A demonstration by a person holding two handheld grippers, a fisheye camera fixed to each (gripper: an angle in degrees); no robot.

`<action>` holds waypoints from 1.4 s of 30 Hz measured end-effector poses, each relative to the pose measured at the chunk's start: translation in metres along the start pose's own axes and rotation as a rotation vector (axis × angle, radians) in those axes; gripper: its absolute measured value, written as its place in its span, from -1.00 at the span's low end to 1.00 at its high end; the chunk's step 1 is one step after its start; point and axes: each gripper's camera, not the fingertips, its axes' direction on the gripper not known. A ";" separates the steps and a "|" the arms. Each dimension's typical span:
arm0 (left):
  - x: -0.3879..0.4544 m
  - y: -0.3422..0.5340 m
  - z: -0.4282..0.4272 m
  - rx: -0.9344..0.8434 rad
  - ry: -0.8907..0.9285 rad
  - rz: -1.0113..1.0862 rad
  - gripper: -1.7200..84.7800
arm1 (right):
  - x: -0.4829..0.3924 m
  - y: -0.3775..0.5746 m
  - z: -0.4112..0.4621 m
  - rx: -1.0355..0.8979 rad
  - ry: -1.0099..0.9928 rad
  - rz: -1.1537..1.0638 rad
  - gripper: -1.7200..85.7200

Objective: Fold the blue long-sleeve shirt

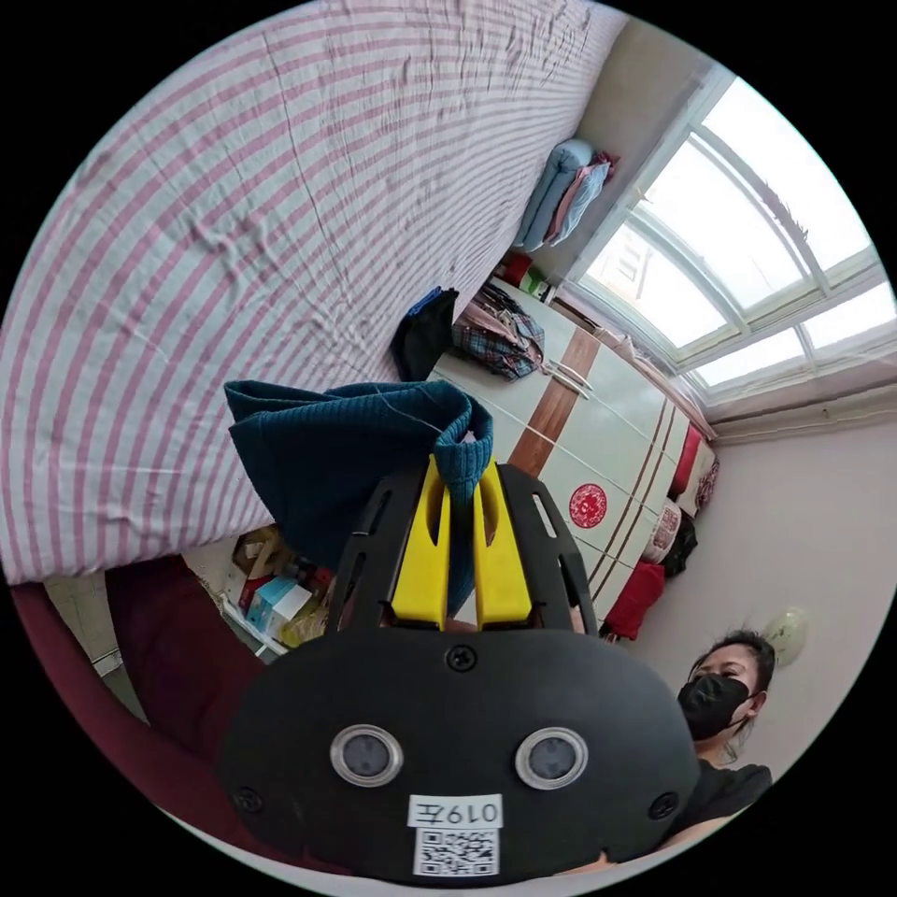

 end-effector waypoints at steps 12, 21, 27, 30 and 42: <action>0.027 0.088 0.204 0.336 0.218 0.103 -0.90 | -0.167 -0.233 -0.149 -0.321 -0.047 0.049 -0.77; 0.040 0.006 0.394 0.454 0.417 0.229 -0.89 | -0.310 -0.475 -0.166 -0.580 0.057 -0.186 -0.78; 0.072 -0.072 0.479 0.479 0.466 0.481 -0.89 | -0.379 -0.589 -0.156 -0.666 0.034 -0.393 -0.77; 0.050 -0.101 0.503 0.500 0.402 0.557 -0.89 | -0.371 -0.631 -0.161 -0.744 0.122 -0.377 -0.77; -0.105 -0.134 0.554 0.580 0.151 0.201 -0.89 | -0.296 -0.701 -0.223 -0.779 0.460 0.051 -0.76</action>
